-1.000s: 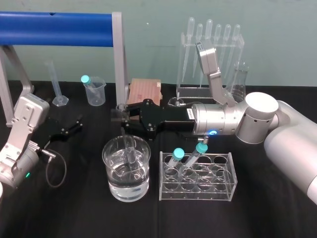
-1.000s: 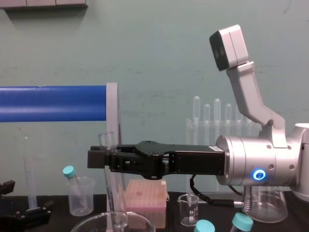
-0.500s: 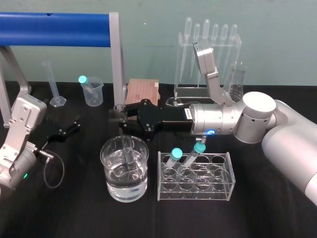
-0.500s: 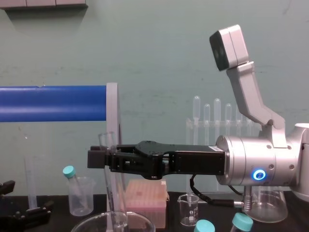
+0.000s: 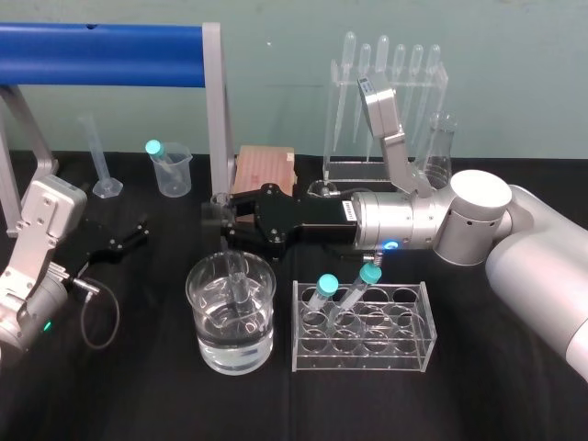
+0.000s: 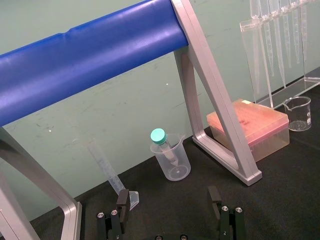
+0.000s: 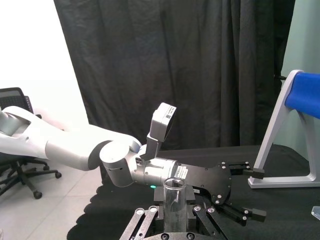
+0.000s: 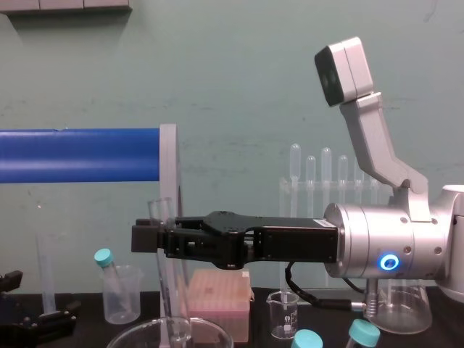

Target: Hold the test tube with one hand and immerse one end into the beaker, then return it to the test tube rack.

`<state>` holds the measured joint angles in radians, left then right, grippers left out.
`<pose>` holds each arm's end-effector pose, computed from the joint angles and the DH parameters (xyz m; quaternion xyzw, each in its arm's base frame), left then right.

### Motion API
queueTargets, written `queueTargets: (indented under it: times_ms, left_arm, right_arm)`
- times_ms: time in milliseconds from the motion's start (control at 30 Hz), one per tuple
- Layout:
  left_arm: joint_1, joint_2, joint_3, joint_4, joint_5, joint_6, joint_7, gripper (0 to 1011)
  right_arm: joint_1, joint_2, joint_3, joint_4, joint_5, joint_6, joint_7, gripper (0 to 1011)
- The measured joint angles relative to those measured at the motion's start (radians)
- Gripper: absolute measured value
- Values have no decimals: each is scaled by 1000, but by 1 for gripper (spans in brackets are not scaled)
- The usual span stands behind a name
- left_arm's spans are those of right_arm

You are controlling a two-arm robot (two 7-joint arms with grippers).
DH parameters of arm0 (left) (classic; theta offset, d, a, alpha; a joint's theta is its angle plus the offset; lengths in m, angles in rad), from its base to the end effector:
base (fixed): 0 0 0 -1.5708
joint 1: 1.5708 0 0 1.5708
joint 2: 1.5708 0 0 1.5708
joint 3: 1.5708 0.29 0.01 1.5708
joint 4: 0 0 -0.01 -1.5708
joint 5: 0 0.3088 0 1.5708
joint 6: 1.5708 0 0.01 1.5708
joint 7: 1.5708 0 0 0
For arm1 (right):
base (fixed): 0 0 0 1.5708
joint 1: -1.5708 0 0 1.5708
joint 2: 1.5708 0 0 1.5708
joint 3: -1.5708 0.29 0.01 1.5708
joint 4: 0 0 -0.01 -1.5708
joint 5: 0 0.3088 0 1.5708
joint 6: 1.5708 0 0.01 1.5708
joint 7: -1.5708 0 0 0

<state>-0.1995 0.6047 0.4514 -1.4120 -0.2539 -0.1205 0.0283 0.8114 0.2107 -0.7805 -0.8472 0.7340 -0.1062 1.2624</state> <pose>0.3581 0.0827 -0.3023 0.1415 -0.1325 0.5799 0.7913 0.5052 0.0603 -0.2410 0.0263 0.0254 0.0370 0.9986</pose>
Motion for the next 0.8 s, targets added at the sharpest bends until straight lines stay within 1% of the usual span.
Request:
queueTargets:
  times_ms: [800]
  left_arm:
    - [0, 0, 0, 0, 0, 0, 0, 1000]
  right_arm:
    - [0, 0, 0, 0, 0, 0, 0, 242]
